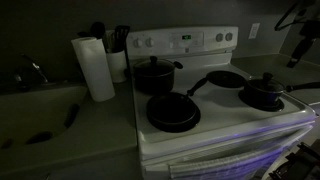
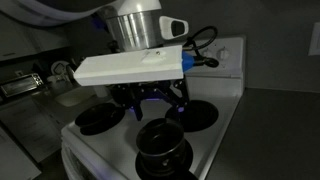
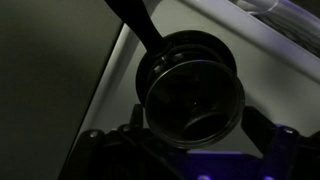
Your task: Remove the lid from the black pot on the bottom right plate
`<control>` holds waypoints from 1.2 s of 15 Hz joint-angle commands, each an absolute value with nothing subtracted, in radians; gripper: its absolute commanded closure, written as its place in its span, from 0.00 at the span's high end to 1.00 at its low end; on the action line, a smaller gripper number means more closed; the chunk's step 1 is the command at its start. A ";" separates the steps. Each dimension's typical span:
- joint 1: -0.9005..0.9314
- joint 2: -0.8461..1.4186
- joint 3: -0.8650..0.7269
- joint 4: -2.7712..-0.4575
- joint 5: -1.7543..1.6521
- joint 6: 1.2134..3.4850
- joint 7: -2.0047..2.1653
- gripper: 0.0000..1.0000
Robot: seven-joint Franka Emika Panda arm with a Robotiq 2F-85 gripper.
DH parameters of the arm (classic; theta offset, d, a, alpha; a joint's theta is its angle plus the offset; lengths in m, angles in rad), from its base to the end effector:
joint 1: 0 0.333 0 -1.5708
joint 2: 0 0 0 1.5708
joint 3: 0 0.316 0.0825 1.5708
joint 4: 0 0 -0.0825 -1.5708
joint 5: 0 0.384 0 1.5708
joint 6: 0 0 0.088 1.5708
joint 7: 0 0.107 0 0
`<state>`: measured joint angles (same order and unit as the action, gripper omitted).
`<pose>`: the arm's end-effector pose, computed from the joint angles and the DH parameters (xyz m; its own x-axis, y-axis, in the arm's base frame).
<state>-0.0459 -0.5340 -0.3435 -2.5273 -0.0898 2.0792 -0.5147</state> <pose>0.3627 -0.1573 0.4531 0.9743 0.2013 0.1012 0.2069 -0.9772 -0.0474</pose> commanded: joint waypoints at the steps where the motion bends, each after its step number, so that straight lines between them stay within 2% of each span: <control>1: -0.067 -0.530 -0.324 -2.526 -0.077 2.078 -0.524 1.00; 5: -0.064 -0.498 -0.320 -2.504 -0.010 2.117 -0.441 1.00; 10: -0.062 -0.435 -0.272 -2.489 0.144 2.281 -0.188 1.00; 11: -0.070 -0.487 -0.273 -2.512 0.106 2.229 -0.248 1.00; 18: -0.082 -0.375 -0.239 -2.462 0.133 2.294 -0.106 1.00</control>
<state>-0.0491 -0.4511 -0.2764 -2.5047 0.1216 2.2760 -0.1618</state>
